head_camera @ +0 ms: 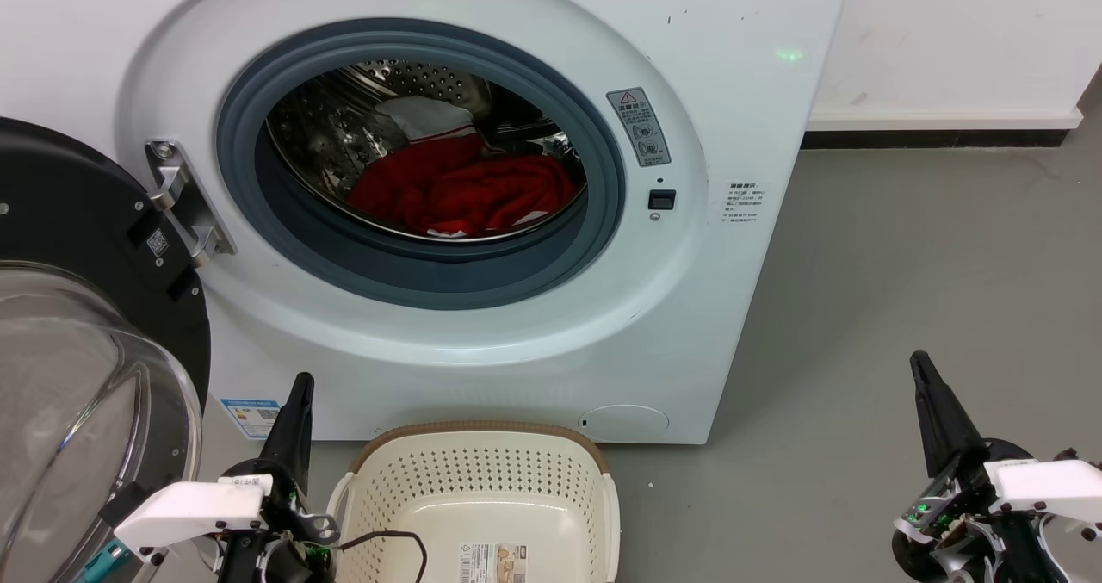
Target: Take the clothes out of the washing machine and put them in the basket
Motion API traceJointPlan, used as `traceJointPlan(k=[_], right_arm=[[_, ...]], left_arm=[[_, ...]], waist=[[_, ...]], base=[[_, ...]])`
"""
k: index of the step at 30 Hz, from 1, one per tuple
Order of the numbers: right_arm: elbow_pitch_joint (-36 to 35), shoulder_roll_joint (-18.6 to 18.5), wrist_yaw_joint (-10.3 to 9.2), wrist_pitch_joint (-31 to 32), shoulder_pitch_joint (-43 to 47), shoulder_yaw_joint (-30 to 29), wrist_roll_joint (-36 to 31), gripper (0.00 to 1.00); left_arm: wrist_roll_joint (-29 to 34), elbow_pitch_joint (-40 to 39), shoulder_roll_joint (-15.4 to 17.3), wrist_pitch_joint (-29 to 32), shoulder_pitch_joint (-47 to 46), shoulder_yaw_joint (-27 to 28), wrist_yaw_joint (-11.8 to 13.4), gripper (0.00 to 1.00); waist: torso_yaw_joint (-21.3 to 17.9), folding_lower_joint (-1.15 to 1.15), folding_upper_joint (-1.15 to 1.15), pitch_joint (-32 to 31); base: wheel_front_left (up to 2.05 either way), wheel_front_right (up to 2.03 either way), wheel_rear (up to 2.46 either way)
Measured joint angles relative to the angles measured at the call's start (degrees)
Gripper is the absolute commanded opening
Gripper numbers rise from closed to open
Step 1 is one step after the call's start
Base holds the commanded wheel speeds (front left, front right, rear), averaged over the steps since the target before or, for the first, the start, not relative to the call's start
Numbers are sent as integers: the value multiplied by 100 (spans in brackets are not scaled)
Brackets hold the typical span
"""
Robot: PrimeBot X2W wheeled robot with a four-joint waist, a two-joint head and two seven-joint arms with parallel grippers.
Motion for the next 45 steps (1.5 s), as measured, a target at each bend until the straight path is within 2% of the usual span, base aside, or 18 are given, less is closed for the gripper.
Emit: traceJointPlan(k=[16,17,24,31,45], right_arm=[[0,0,0,0,0,0,0,0],[19,0,0,0,10,2,1,100],[120,11,-1,-105,213,70,-52,100],[1,10,-1,-307,249,155,-456,100],[-390,18,-1,-657,341,162,-1989,100]], left_arm=[[0,0,0,0,0,0,0,0],[0,22,-1,-1,12,-4,0,100],[1,157,-23,-121,188,-142,2,100],[232,57,-26,-319,186,-260,2,100],[1893,-469,-23,-664,135,-358,2,100]], waist=[[0,0,0,0],[0,0,0,0],[-2,0,0,2],[-6,0,0,6],[-19,0,0,14]], base=[[0,0,0],[0,0,0],[0,0,0],[0,0,0],[0,0,0]])
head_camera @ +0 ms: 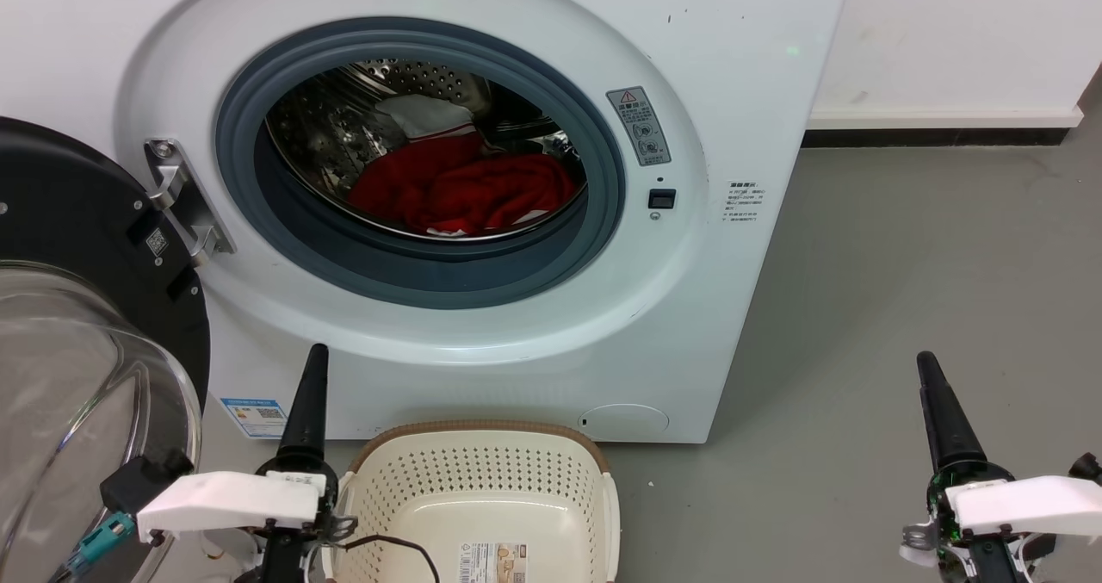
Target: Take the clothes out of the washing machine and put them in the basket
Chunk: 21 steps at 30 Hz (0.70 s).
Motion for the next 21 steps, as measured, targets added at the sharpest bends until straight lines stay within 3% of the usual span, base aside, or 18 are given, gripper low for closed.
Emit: traceJointPlan(k=[21], right_arm=[[-266,1,0,-346,197,126,-2707,100]], left_arm=[[2649,-99,7,-424,0,-271,30,100]], waist=[[-28,0,0,-13]], base=[[0,0,0]])
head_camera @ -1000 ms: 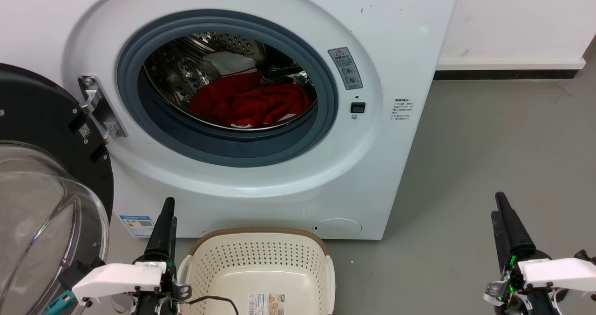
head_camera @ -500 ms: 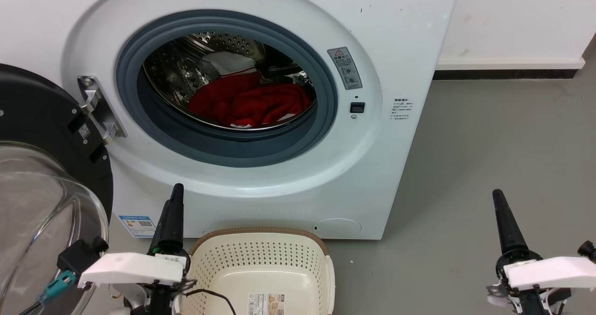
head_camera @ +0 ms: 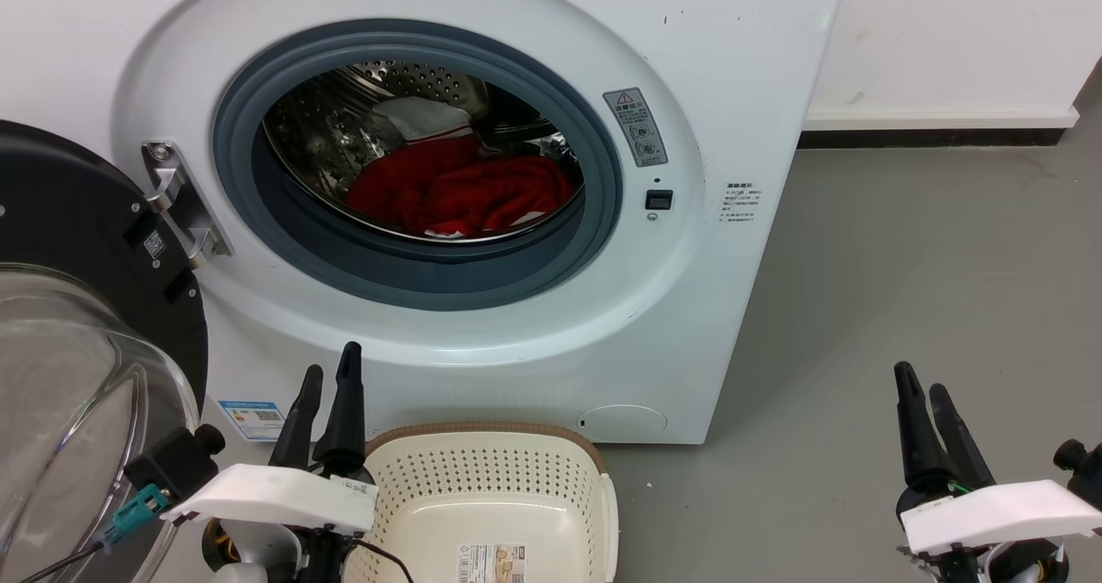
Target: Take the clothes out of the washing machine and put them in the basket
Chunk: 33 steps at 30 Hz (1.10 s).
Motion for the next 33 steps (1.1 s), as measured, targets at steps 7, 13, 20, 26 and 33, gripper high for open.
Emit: traceJointPlan(k=[7,13,20,26,33], right_arm=[[-126,-1,0,-5,67,21,-676,100],[-222,-1,0,-29,115,49,-1177,100],[-332,-1,0,-85,185,71,-1706,100],[-426,-1,0,-101,203,68,-2210,100],[-522,-1,1,-124,262,65,-2705,100]], left_arm=[[624,-9,23,-126,0,-24,37,100],[1102,-3,60,-230,1,-62,109,100],[1581,9,97,-345,1,-118,159,100],[1974,9,136,-433,-1,-147,215,100],[2383,21,169,-532,-8,-180,274,100]], waist=[[-6,0,0,-3],[-6,0,0,2],[-7,0,0,8],[-17,0,0,17],[-15,0,0,22]], base=[[0,0,0],[0,0,0],[0,0,0],[0,0,0],[0,0,0]])
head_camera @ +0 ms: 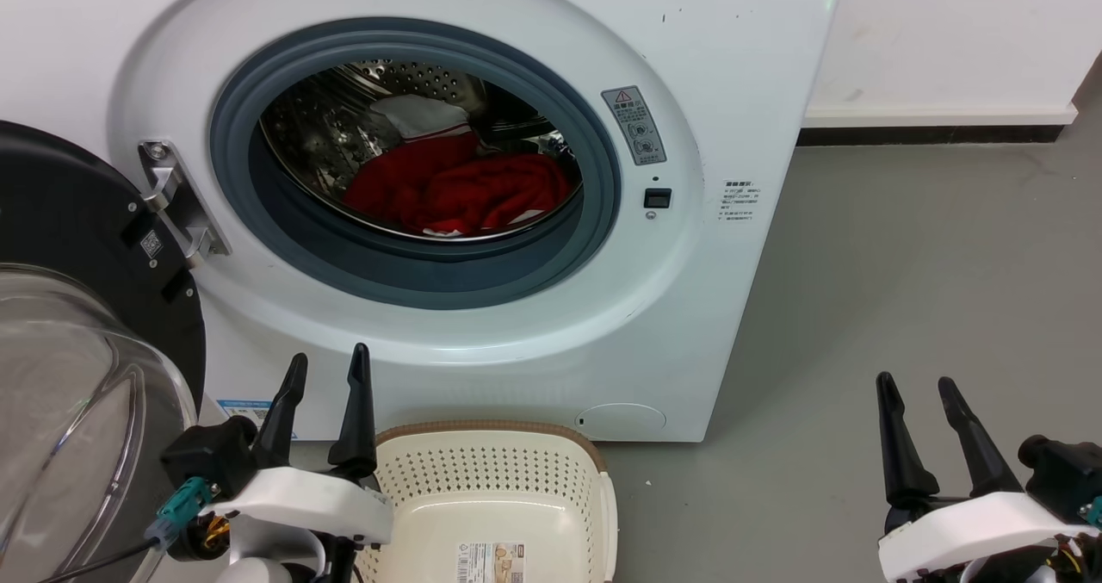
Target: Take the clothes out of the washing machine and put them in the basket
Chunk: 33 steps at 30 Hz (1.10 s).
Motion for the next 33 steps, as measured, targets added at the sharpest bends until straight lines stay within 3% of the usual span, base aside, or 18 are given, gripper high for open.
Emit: traceJointPlan(k=[33], right_arm=[[-247,-2,0,-135,152,15,-1390,100]], left_arm=[[1395,393,-1,-396,-15,33,49,100]], waist=[[-16,0,0,-25]], base=[[0,0,0]])
